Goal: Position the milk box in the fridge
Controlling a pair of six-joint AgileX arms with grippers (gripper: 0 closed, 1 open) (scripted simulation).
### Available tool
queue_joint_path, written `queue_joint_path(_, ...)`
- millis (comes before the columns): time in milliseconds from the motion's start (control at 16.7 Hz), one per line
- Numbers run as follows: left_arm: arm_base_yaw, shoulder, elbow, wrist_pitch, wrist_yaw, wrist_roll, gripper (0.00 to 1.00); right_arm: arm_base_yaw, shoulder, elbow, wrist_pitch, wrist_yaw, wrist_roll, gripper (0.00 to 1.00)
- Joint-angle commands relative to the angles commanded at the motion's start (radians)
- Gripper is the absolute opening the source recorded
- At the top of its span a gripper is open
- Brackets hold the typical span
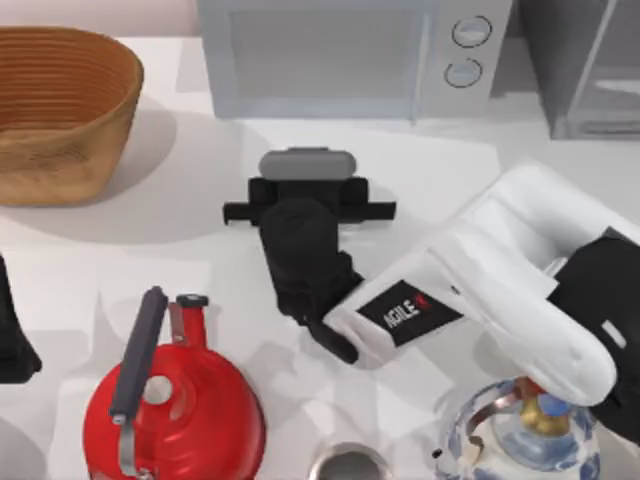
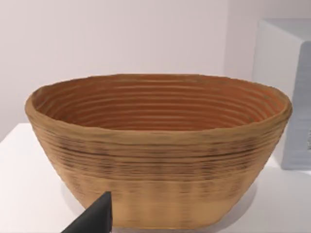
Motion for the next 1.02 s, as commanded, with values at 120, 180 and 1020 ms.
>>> queue_joint_path(120, 0.000, 0.000, 0.000, 0.000, 0.000, 0.000, 1.00, 0.001, -0.053, 0.002, -0.050, -0.001, -0.002, 0.00)
queue_joint_path(180, 0.000, 0.000, 0.000, 0.000, 0.000, 0.000, 1.00, 0.001, -0.089, 0.003, -0.085, -0.002, -0.003, 0.00)
queue_joint_path(1020, 0.000, 0.000, 0.000, 0.000, 0.000, 0.000, 1.00, -0.004, -0.375, -0.005, -0.379, -0.011, 0.008, 0.00)
